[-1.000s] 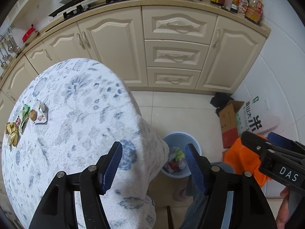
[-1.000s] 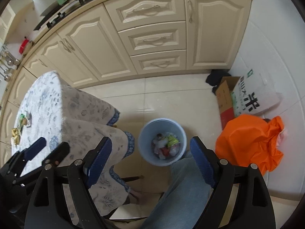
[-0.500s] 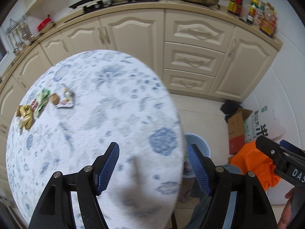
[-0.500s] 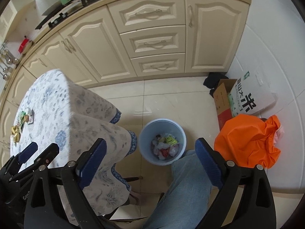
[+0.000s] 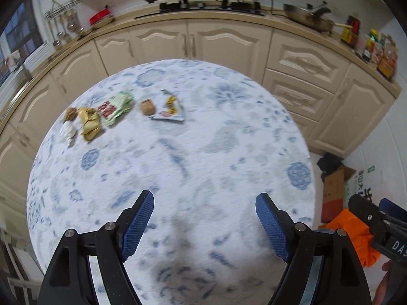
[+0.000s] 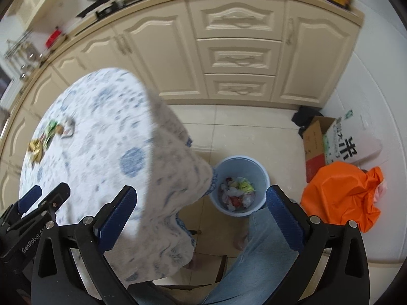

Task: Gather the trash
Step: 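Move both open tools back from the bin to the table, then move the left tool to the yellow tied packet while the right tool approaches the white wrapper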

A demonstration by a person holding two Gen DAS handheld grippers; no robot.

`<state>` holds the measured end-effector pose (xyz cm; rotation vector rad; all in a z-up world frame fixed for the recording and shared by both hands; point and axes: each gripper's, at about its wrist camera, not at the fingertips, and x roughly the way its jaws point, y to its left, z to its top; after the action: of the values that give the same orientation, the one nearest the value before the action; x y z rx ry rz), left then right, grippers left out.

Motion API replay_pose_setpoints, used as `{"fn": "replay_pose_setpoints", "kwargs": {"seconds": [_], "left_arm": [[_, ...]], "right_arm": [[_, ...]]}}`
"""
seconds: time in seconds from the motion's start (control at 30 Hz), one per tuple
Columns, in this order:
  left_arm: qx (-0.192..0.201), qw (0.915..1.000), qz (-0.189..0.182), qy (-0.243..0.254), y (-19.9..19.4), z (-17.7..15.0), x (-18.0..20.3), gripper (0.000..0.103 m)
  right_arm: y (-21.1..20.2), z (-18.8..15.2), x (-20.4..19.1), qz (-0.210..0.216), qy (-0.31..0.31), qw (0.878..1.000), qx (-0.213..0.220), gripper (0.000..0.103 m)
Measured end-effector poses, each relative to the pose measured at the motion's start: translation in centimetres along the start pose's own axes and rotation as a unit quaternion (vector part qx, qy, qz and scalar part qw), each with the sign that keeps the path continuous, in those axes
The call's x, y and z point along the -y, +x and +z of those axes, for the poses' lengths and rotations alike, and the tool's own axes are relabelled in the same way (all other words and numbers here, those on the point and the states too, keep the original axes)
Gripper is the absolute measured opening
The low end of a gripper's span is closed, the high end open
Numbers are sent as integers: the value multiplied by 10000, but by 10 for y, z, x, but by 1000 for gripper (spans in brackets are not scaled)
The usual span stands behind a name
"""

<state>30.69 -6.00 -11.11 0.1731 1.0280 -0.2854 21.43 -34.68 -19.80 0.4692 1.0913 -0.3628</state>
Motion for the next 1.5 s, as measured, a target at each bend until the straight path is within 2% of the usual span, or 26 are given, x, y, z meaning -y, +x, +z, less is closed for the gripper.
{"fn": "replay_pose_setpoints", "kwargs": {"seconds": [0.07,0.43,0.93,1.03,1.13,1.33,1.4,1.5], "left_arm": [[-11,9999,14,-105,-4,-3,-12,83],[-62,9966,234,-782,-21,-23,-82,84],[-205,9921,429,-1157,-16,-34,-139,84],[-233,9912,472,-1217,-11,-30,-150,84],[-263,9905,484,-1264,-5,-27,-158,84],[-328,9899,415,-1313,17,-11,-174,84],[-342,9903,362,-1298,25,-3,-178,84],[-301,9905,288,-1308,37,10,-185,84]], "right_arm": [[0,-3,-14,43,-127,9999,20,103],[2,-15,-83,314,-736,9968,83,103],[25,-26,-160,559,-1357,9891,-140,103],[31,-24,-172,749,-1445,9866,-151,103],[31,-20,-181,1074,-1426,9838,144,103],[41,-5,-196,1385,-1349,9790,649,103],[48,0,-204,1247,-1444,9777,881,103],[60,5,-218,716,-1827,9737,1159,103]]}}
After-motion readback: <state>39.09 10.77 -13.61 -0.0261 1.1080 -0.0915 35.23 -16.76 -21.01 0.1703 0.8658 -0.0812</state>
